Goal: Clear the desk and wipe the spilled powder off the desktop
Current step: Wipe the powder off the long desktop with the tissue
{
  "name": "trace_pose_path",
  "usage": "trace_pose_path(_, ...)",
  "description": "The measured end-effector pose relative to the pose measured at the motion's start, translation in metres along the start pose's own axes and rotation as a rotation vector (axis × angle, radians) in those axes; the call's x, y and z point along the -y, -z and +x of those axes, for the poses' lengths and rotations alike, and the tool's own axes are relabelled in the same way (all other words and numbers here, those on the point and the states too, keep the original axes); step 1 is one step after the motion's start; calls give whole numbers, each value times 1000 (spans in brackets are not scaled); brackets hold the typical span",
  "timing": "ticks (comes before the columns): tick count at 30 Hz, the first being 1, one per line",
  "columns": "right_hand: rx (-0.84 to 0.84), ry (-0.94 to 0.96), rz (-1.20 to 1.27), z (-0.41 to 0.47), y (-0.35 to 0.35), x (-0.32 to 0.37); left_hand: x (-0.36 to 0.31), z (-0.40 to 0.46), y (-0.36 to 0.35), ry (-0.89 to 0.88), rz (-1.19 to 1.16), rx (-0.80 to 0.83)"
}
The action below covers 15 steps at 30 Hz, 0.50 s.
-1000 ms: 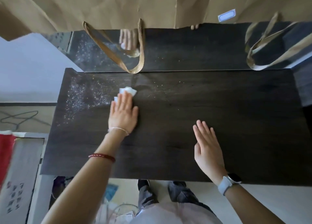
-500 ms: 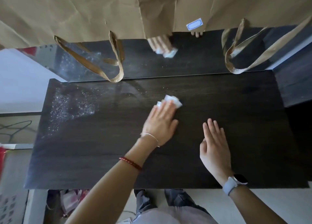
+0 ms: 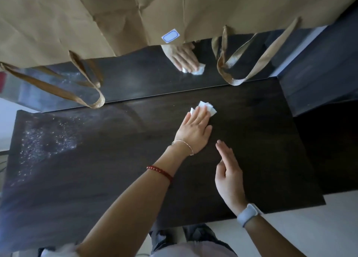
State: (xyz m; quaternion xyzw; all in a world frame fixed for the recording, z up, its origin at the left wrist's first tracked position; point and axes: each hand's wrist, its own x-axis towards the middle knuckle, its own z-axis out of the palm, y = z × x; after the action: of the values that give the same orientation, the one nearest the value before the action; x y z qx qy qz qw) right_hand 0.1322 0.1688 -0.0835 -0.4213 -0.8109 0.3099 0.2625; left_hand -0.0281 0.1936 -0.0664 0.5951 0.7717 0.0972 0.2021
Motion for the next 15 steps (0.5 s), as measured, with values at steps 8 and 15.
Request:
trace_pose_path(8, 62, -239, 162, 34, 13, 18, 27, -58, 0, 158, -391, -336)
trace_pose_path(15, 188, -207, 135, 65, -5, 41, 18, -76, 8, 516, -553, -349)
